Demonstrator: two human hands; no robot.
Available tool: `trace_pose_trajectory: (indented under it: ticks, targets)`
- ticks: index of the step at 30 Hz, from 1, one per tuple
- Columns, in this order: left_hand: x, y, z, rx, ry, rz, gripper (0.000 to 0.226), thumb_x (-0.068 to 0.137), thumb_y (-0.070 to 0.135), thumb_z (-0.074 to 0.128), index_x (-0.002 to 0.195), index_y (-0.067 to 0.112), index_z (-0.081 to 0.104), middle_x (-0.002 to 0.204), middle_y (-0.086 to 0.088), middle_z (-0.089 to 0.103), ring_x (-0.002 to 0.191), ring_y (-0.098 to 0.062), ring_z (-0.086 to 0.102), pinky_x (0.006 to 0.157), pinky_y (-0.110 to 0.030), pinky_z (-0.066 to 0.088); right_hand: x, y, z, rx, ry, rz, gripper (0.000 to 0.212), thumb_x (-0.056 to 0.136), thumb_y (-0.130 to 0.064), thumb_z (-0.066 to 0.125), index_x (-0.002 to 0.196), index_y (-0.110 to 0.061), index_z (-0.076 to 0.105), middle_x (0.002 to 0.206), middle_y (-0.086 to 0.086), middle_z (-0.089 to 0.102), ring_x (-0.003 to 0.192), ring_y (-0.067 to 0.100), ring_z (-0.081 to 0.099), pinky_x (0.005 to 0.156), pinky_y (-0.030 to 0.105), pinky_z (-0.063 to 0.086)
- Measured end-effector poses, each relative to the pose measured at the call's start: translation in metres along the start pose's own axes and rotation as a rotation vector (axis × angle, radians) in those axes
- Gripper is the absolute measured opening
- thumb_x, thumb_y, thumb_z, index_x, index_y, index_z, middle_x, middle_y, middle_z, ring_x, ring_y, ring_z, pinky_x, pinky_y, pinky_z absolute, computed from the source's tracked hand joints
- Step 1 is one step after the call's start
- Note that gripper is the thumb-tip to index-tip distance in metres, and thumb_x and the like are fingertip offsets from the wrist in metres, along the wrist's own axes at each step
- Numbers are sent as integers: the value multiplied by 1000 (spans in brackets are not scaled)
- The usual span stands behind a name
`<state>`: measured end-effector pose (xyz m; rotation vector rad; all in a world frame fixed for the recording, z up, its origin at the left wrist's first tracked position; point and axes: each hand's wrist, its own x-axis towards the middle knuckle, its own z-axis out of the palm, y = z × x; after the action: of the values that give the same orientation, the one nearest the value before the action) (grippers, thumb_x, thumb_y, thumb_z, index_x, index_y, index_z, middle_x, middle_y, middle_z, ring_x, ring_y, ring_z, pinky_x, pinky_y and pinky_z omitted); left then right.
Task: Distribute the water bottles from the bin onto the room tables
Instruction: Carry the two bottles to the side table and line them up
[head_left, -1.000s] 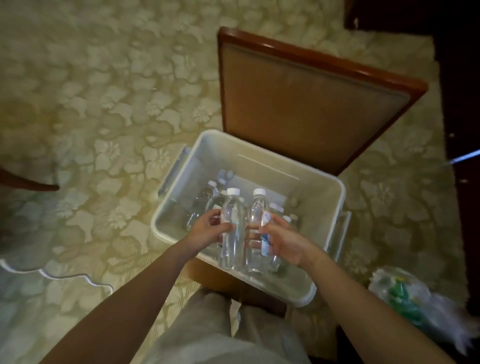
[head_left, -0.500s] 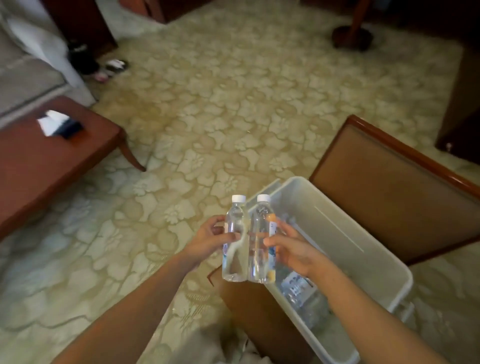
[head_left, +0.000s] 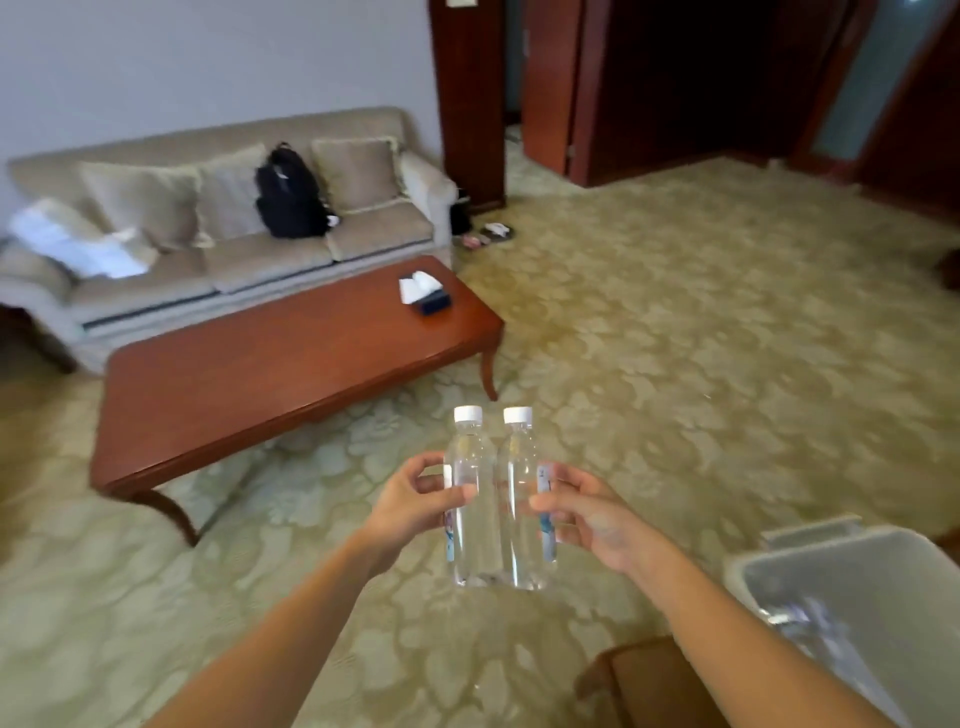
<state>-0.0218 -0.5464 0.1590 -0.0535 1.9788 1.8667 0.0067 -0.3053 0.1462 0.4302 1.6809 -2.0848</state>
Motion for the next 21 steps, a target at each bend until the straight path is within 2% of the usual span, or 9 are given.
trace_pose_trajectory:
  ticks: [2,4,6,9,11,14,17,21]
  targets:
    - [-15,-2,-47,-25,94,28,72,60,28,87,123,15,54,107,-11,74,101,-34,70,90,-52,55,19,-9,49,-48,-85,-7,88,46,-22,91,127,-20,58,98,-5,64,60,2,63,48,19,46]
    - [-29,-5,-90,-54,195,50,79,53,36,89,122,18,56,108,-13,72,98,-35,69,86,-51,57,37,-17,95,-70,-163,-4,56,69,-7,85,118,-19,61,87,-8,69,55,1,62,45,18,45]
    - [-44,-7,-128,-90,309,73,80,48,42,89,119,19,60,109,-13,71,90,-29,71,74,-41,60,55,-23,137,-117,-241,2,39,80,-2,76,112,-20,62,87,-10,73,63,4,64,46,19,44]
    - [-62,-8,-175,-152,444,91,76,48,41,90,116,20,62,105,-9,72,80,-17,71,65,-29,55,85,-31,195,-217,-341,11,45,75,-7,82,112,-22,61,116,2,74,102,24,70,48,21,47]
    - [-70,-9,-204,-184,527,96,70,52,34,95,113,19,63,99,-6,72,75,-14,70,62,-26,54,107,-36,232,-286,-412,17,60,62,-18,89,116,-21,61,120,4,72,115,31,66,49,21,50]
    - [-80,-11,-249,-212,658,101,66,55,28,94,112,18,64,95,-4,72,74,-13,70,62,-27,55,143,-42,289,-370,-540,16,78,53,-27,93,123,-20,58,121,5,72,116,33,66,52,23,53]
    - [-84,-10,-296,-233,795,112,64,56,30,93,112,20,64,98,-5,73,80,-17,71,68,-33,57,183,-49,350,-419,-664,19,78,56,-24,90,126,-18,56,119,6,73,111,31,68,56,26,55]
    - [-83,-1,-354,-263,953,126,76,47,42,91,115,20,64,101,-5,74,85,-19,72,70,-35,57,227,-66,426,-462,-817,34,83,51,-24,89,126,-16,54,119,10,72,109,30,69,67,32,55]
